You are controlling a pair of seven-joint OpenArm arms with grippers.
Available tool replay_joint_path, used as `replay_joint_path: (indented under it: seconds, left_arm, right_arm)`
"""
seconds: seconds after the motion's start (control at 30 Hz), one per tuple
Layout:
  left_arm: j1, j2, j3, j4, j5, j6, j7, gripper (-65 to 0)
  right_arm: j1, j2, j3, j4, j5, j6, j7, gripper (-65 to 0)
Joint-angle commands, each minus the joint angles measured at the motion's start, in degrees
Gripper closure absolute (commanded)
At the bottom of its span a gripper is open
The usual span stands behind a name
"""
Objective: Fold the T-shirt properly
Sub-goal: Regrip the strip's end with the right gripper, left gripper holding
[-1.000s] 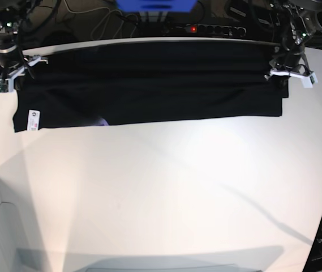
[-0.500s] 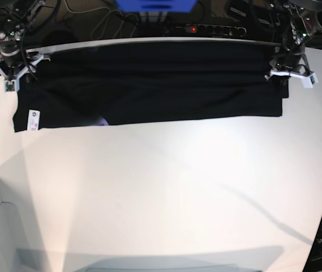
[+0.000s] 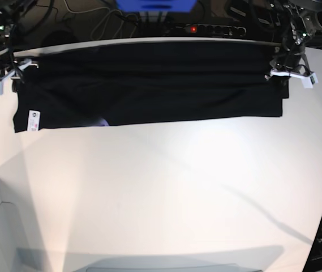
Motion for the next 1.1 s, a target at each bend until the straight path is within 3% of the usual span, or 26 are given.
replay_joint_path:
  seconds: [0.0,0.17,0.37,0.67,0.73,0.87,0.9,1.07]
  left_arm:
    - [0.41,-0.57,-0.26,0.56,0.03,0.05,-0.48,0.0]
    - [0.41,-0.57,-0.26,0.56,0.03,0.05,-0.48,0.0]
    - [0.41,-0.57,-0.26,0.56,0.03,0.05,-0.48,0.0]
    - [0.41,-0.57,-0.26,0.56,0.03,0.05,-0.48,0.0]
    - [0.41,-0.57,-0.26,0.56,0.03,0.05,-0.48,0.0]
    - [0.41,-0.57,-0.26,0.56,0.03,0.05,-0.48,0.0]
    - [0.41,-0.57,-0.26,0.56,0.03,0.05,-0.48,0.0]
    - [0.41,-0.57,-0.26,0.74,0.03,0.05,-0.48,0.0]
  right_arm:
    - [-1.3,0.47,-1.75,1.4,1.86,0.34,1.11,-28.7]
    - [-4.55,0.73,-10.1,1.14,1.95,0.34,1.11,-28.7]
    - [-4.29,0.82,-14.06,0.7,1.86,0.34,1.02,-28.7]
    - [-4.11,4.16,-18.1,-4.22,1.86,0.34,1.02,-28.1]
    - [-4.11,4.16,-18.1,-4.92,1.86,0.34,1.02,-24.5]
    - [-4.11,4.16,-18.1,-5.01,1.86,0.34,1.02,-2.5]
    - [-4.11,4.16,-18.1,-4.92,1.86,0.34,1.02,0.0]
    - [-2.88,4.16,-17.75,-4.05,1.95,0.34,1.11,0.0]
